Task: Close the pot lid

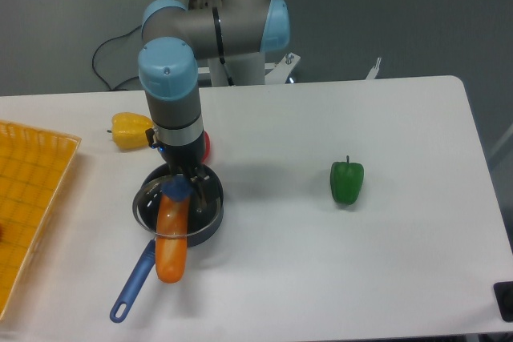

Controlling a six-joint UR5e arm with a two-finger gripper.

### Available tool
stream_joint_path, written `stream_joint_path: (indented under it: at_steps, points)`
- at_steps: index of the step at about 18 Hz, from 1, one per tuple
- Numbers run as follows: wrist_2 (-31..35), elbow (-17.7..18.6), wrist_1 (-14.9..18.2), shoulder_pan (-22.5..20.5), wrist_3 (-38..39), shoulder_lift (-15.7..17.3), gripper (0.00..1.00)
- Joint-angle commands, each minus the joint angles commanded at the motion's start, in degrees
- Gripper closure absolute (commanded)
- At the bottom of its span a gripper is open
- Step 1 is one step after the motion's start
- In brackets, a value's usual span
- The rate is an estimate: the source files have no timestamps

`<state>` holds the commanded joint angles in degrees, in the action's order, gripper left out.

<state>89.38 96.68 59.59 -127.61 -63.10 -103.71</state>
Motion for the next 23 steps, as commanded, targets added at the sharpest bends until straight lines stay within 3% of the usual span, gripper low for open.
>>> stream_joint_path:
  at_steps: [3,7,15,21,23]
  points:
    - [0.0,-0.4,0.3,-1.4,-3.0,0.5,0.00]
    - [0.2,-0.6,3.2,-4.3,-11.8,1.8,0.00]
    - [3.2,0.1,4.7,-8.7,-17.1,2.5,0.00]
    - [3.1,-0.4,9.9,-14.4,-28.8,4.9,0.00]
    - [3.1,-0.2,10.0,-15.5,-30.1,5.4,0.00]
